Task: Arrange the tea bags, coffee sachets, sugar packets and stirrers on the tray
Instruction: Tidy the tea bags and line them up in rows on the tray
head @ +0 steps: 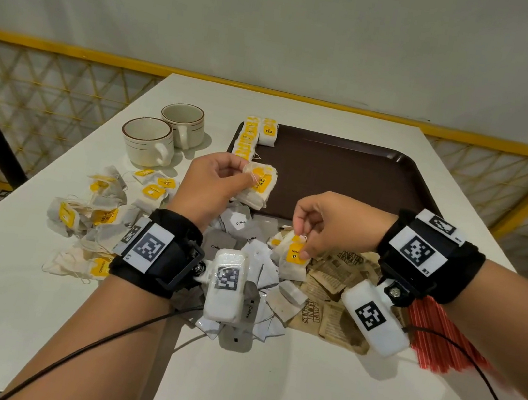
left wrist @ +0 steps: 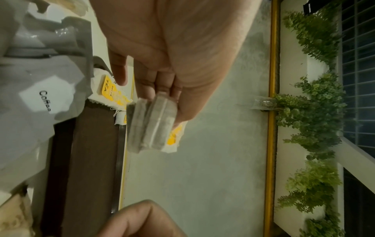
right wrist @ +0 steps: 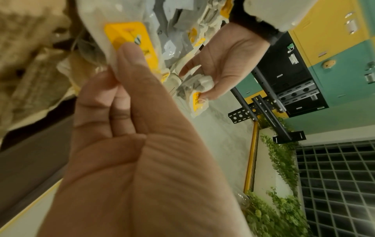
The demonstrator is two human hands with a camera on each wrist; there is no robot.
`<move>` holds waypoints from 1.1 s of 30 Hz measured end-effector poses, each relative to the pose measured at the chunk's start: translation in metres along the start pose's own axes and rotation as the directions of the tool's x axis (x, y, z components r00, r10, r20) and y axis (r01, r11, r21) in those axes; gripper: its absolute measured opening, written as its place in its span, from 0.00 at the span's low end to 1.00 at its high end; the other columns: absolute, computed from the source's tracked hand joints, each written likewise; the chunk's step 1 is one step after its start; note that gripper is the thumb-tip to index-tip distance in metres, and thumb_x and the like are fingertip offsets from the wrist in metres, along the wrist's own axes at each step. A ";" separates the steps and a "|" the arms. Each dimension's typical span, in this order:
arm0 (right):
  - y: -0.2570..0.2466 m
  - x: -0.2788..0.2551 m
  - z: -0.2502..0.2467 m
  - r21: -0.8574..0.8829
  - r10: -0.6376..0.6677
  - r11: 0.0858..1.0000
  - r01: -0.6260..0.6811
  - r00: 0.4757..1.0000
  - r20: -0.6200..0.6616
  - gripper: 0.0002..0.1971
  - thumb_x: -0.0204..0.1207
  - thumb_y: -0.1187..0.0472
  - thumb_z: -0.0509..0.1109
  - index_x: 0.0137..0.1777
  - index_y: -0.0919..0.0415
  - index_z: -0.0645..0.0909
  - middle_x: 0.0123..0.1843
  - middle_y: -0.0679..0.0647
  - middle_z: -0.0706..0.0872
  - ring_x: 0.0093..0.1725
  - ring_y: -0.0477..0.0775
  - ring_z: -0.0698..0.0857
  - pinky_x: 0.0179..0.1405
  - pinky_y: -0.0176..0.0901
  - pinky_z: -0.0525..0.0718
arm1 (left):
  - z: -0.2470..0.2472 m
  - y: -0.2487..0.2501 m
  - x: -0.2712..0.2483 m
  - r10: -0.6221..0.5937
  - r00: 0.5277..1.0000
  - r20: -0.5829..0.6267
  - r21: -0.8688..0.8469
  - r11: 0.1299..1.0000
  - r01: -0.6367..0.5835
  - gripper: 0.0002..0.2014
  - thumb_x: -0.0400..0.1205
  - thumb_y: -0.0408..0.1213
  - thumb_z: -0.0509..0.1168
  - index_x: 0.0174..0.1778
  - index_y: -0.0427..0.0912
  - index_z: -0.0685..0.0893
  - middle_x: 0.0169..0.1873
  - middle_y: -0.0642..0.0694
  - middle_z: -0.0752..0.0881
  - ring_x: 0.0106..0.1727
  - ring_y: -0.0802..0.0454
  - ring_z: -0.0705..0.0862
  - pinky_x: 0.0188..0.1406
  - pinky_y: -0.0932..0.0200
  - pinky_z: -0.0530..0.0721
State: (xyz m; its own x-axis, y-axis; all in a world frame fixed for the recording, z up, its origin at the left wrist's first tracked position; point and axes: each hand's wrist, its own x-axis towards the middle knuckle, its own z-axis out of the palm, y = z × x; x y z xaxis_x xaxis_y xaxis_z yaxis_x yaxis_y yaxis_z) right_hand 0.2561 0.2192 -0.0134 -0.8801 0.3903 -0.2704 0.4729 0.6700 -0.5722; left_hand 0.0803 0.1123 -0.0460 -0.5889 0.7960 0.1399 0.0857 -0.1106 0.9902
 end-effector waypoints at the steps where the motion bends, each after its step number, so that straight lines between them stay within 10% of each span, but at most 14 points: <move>1: 0.001 -0.002 0.000 0.029 -0.006 1.000 0.006 1.000 -0.016 0.14 0.64 0.68 0.82 0.43 0.56 0.80 0.39 0.52 0.86 0.37 0.48 0.85 0.41 0.42 0.85 | 0.000 0.000 0.000 -0.003 1.000 0.000 0.002 1.000 0.003 0.04 0.76 0.25 0.71 0.40 0.38 0.84 0.41 0.33 0.87 0.39 0.47 0.85 0.43 0.61 0.84; 29: -0.020 -0.021 -0.013 0.456 -0.170 0.878 0.146 0.985 0.011 0.09 0.69 0.72 0.75 0.47 0.61 0.84 0.39 0.53 0.88 0.39 0.45 0.87 0.41 0.33 0.86 | 0.004 -0.007 0.000 0.000 1.000 0.021 0.002 1.000 0.000 0.03 0.76 0.24 0.70 0.42 0.35 0.84 0.40 0.33 0.87 0.36 0.50 0.86 0.40 0.60 0.87; 33: -0.014 -0.013 -0.014 0.491 -0.110 0.866 0.095 0.994 0.002 0.09 0.75 0.72 0.70 0.53 0.63 0.83 0.48 0.61 0.89 0.46 0.53 0.89 0.48 0.47 0.90 | 0.004 -0.008 0.001 -0.012 0.999 0.048 0.005 1.000 0.012 0.02 0.76 0.25 0.70 0.42 0.34 0.84 0.38 0.36 0.88 0.36 0.51 0.86 0.42 0.58 0.86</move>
State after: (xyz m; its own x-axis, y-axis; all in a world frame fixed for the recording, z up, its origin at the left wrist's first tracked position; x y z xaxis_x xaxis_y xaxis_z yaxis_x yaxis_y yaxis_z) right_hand 0.2620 0.2133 0.0088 -0.9268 0.3128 -0.2077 0.3056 0.3072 -0.9012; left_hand 0.0826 0.1164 -0.0534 -0.5506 0.8250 0.1276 0.0830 -0.0980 0.9917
